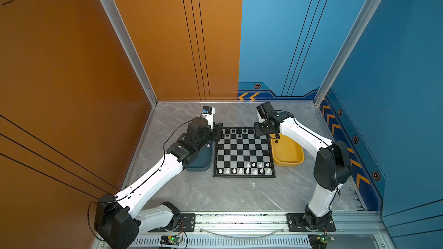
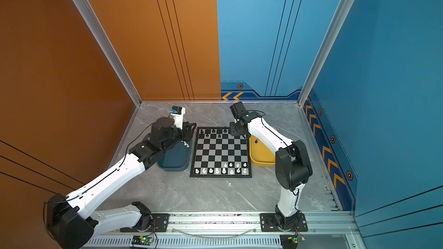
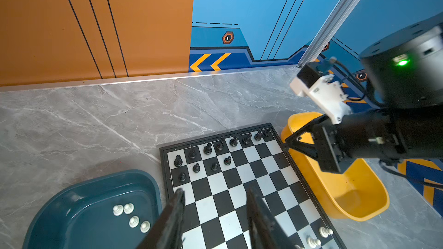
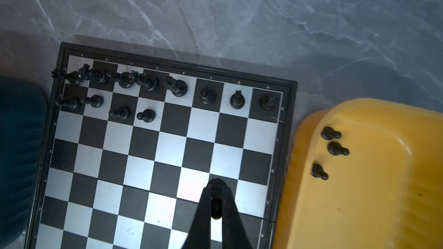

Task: Set up the chess pieces on the board
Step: 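Carry the black pawn with the right gripper to the board's second rank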

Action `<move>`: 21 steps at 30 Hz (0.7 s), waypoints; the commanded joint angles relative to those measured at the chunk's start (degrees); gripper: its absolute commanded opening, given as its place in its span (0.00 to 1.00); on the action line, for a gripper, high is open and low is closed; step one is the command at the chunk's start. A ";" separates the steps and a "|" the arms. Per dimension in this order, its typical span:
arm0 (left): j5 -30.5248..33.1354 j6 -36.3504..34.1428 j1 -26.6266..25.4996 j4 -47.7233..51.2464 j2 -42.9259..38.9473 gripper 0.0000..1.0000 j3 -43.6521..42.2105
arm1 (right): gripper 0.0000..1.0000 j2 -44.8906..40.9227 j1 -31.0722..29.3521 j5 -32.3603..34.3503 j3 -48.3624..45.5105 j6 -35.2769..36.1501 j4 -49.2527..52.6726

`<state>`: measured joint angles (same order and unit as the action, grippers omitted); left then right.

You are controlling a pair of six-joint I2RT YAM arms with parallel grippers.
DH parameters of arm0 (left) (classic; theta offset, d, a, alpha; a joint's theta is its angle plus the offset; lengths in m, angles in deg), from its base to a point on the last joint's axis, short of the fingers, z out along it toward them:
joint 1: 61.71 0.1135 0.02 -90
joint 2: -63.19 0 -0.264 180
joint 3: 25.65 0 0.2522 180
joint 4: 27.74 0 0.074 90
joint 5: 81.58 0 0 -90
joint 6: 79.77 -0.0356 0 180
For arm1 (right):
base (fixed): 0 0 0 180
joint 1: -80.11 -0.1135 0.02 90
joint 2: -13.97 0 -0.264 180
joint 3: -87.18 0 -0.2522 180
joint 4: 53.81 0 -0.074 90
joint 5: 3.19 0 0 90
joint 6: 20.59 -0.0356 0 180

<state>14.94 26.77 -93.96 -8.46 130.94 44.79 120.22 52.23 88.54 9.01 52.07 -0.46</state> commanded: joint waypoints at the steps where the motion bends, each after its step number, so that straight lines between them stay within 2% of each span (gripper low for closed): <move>1: -0.29 -0.10 0.39 0.37 -1.56 0.44 -0.55 | 0.01 3.79 -2.14 0.29 3.87 1.30 2.57; 12: -0.37 -0.10 0.96 0.37 -1.72 0.44 -1.05 | 0.01 14.37 -4.25 -0.15 11.97 1.96 3.72; 21: -0.55 0.03 1.33 0.30 -1.56 0.44 -1.05 | 0.01 19.12 -4.03 0.80 16.68 1.92 3.83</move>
<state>14.94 26.77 -93.15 -8.44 130.24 44.66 138.58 48.28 88.37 22.94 53.12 1.92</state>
